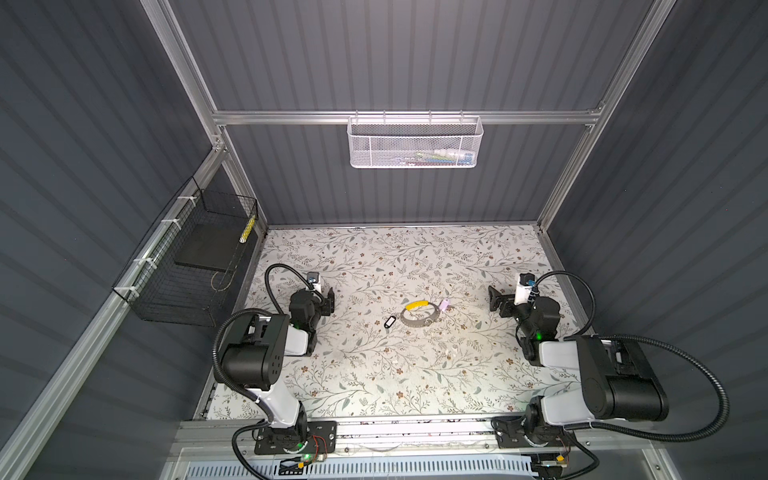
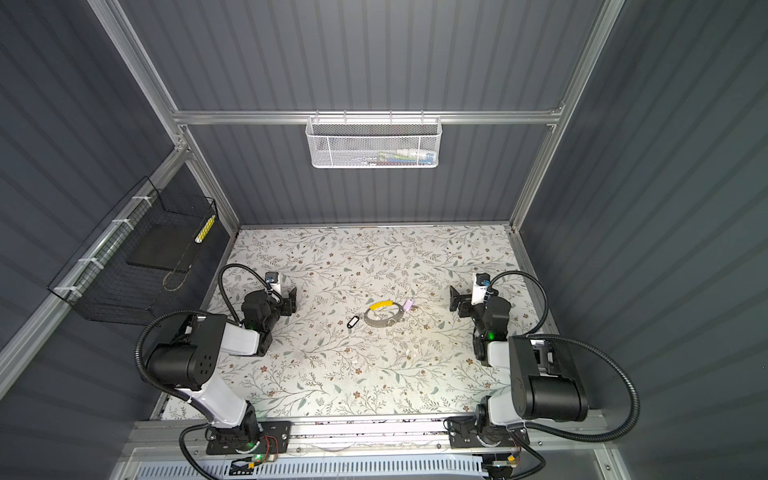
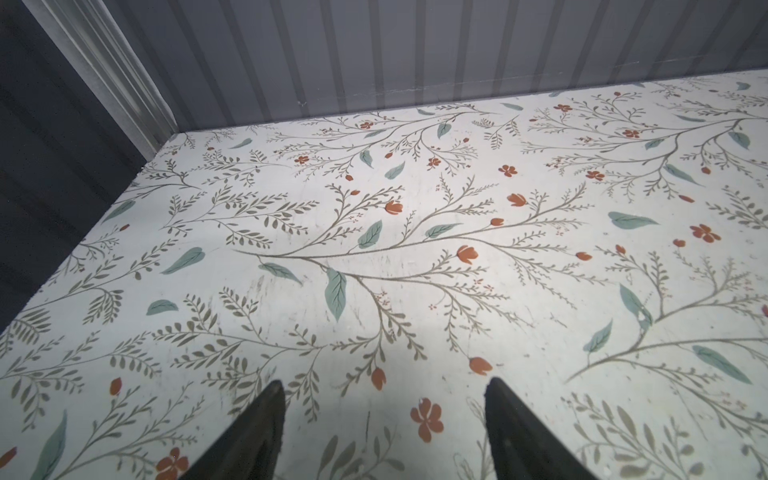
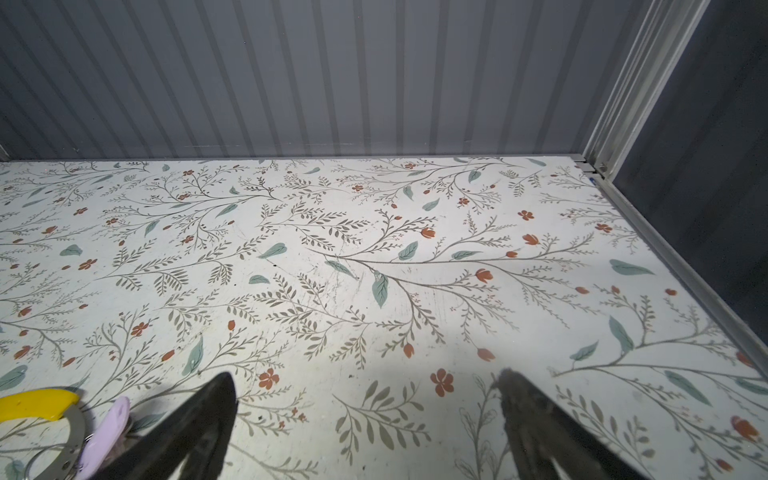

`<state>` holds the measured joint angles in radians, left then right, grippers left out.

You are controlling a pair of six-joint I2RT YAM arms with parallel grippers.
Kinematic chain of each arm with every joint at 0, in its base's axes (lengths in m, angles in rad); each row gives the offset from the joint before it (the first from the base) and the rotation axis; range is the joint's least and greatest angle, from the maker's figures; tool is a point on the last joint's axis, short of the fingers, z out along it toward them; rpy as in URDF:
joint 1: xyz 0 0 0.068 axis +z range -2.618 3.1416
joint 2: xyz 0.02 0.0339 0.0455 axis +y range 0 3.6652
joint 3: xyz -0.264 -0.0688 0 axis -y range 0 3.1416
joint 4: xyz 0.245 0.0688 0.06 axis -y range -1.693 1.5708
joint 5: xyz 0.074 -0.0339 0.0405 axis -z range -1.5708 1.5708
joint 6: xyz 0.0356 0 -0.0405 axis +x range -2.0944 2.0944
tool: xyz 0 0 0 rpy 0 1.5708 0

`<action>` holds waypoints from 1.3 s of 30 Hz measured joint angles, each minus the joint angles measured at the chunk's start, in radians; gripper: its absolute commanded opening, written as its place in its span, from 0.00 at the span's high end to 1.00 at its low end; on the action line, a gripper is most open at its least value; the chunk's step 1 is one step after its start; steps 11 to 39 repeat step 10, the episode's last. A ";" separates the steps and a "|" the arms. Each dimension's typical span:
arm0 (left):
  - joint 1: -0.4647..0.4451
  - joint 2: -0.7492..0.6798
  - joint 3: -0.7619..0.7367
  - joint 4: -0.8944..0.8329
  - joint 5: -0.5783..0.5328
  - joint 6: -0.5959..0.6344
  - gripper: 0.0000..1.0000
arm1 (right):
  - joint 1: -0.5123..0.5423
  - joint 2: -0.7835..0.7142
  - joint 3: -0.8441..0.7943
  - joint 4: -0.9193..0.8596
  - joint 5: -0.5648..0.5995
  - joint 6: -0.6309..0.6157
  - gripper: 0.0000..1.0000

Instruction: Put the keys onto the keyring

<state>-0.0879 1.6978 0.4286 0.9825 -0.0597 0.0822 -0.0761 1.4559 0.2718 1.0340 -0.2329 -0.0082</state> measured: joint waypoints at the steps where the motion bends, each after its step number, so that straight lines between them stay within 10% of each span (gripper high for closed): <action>1: 0.000 0.000 0.000 -0.006 0.000 0.000 0.22 | 0.000 0.000 0.000 -0.002 0.000 0.000 0.01; 39: 0.000 0.001 0.000 -0.027 -0.008 0.000 0.20 | 0.000 0.000 0.010 -0.017 0.000 0.000 0.01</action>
